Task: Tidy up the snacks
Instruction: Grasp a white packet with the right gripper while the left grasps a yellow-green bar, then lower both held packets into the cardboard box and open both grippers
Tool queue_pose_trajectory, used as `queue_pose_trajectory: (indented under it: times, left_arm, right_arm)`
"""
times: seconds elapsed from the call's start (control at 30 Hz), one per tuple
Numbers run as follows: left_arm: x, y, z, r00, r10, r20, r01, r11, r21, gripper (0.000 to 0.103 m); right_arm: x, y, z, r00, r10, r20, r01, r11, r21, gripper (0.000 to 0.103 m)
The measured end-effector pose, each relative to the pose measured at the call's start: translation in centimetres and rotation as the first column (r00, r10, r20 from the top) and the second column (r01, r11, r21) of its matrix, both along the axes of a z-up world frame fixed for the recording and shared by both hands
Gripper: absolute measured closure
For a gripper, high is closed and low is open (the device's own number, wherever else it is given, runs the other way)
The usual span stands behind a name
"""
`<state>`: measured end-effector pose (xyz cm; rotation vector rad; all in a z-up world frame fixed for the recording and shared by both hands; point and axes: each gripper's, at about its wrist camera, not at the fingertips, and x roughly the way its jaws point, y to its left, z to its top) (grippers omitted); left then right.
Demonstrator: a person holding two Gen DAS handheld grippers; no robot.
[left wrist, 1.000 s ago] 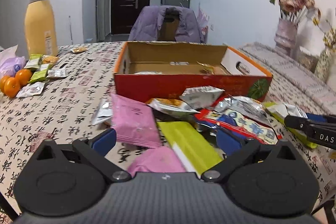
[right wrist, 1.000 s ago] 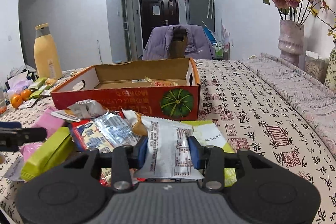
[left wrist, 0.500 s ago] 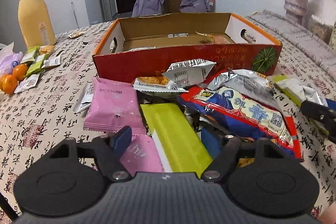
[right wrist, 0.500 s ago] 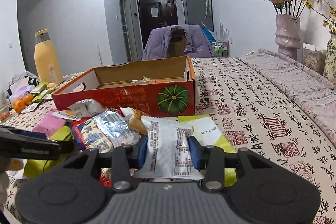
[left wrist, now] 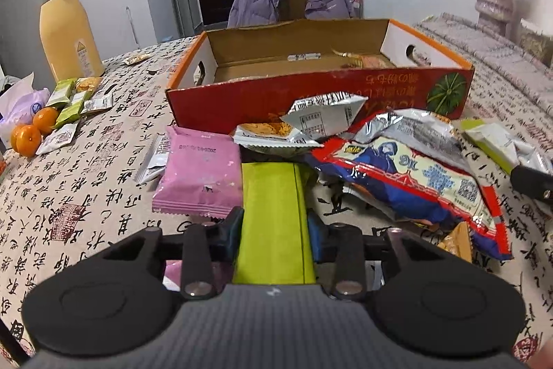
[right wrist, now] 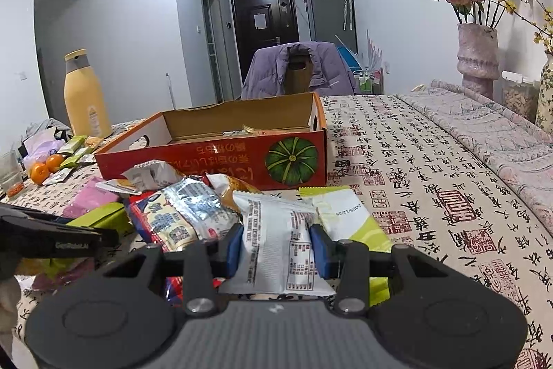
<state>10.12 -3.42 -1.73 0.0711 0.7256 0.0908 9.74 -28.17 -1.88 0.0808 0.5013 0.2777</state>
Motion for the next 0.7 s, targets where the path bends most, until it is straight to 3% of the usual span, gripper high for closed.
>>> queue_pose_trajectory:
  times: [0.47, 0.7]
  left_arm:
    - [-3.2, 1.8, 3.4, 0.99, -0.029, 0.137, 0.037, 0.998, -0.058, 0.065]
    - [-2.3, 2.2, 5.7, 0.977, -0.028, 0.213, 0.044, 0.996, -0.074, 0.065]
  right_arm:
    - [-0.4, 1.0, 1.4, 0.999, 0.01, 0.034, -0.009, 1.0, -0.01, 0.062]
    - [1.0, 2.2, 3.2, 0.996, 0.019, 0.087, -0.017, 1.0, -0.017, 0.062]
